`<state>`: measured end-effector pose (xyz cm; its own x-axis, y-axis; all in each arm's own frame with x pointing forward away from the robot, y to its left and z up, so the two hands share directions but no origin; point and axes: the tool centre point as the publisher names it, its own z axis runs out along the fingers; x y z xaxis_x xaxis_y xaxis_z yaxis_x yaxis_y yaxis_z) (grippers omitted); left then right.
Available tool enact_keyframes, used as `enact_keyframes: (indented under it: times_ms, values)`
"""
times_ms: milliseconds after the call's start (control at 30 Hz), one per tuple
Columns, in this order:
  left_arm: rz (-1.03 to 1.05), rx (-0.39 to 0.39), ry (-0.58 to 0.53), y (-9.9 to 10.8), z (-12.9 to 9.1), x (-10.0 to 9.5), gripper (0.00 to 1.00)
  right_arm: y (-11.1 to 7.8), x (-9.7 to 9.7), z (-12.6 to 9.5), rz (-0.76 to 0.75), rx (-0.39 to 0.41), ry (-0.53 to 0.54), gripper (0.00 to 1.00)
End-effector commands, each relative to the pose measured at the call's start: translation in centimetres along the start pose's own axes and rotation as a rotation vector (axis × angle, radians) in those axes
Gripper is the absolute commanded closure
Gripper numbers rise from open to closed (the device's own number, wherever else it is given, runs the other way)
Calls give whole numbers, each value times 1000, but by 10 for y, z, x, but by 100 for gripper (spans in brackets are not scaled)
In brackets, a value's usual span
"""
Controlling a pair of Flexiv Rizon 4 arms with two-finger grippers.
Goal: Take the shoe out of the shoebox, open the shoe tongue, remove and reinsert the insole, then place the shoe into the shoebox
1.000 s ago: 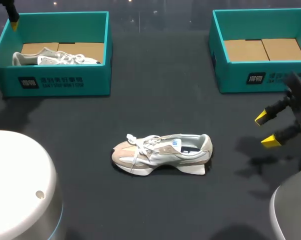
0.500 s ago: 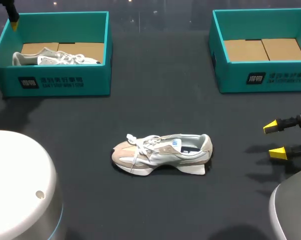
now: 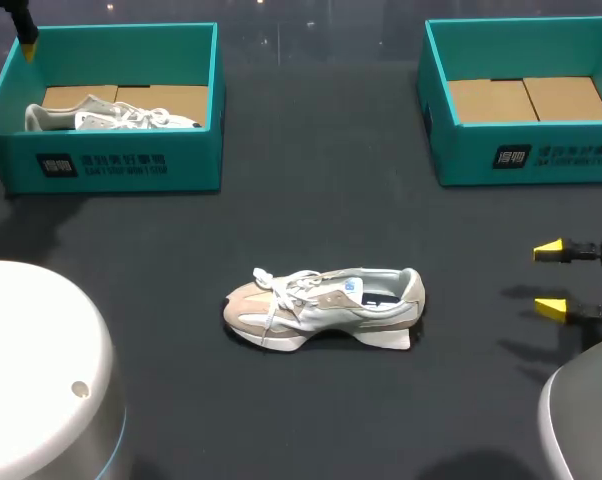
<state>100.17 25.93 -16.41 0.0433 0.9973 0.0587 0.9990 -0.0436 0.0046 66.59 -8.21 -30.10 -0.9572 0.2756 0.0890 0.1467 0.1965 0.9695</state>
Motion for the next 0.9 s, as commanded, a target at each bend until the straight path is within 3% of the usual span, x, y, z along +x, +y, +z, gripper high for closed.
enact_keyframes:
  times_ms: [33, 300, 900]
  values:
    - [1, -1, 1, -1, 0, 0, 0, -3, 6, 0, -60, -9, -52, 0]
    - [1, -1, 1, -1, 0, 0, 0, -11, 3, 5, -97, 4, 33, 0]
    - [1, -1, 1, -1, 0, 0, 0, -15, 3, 17, -113, 22, 21, 0]
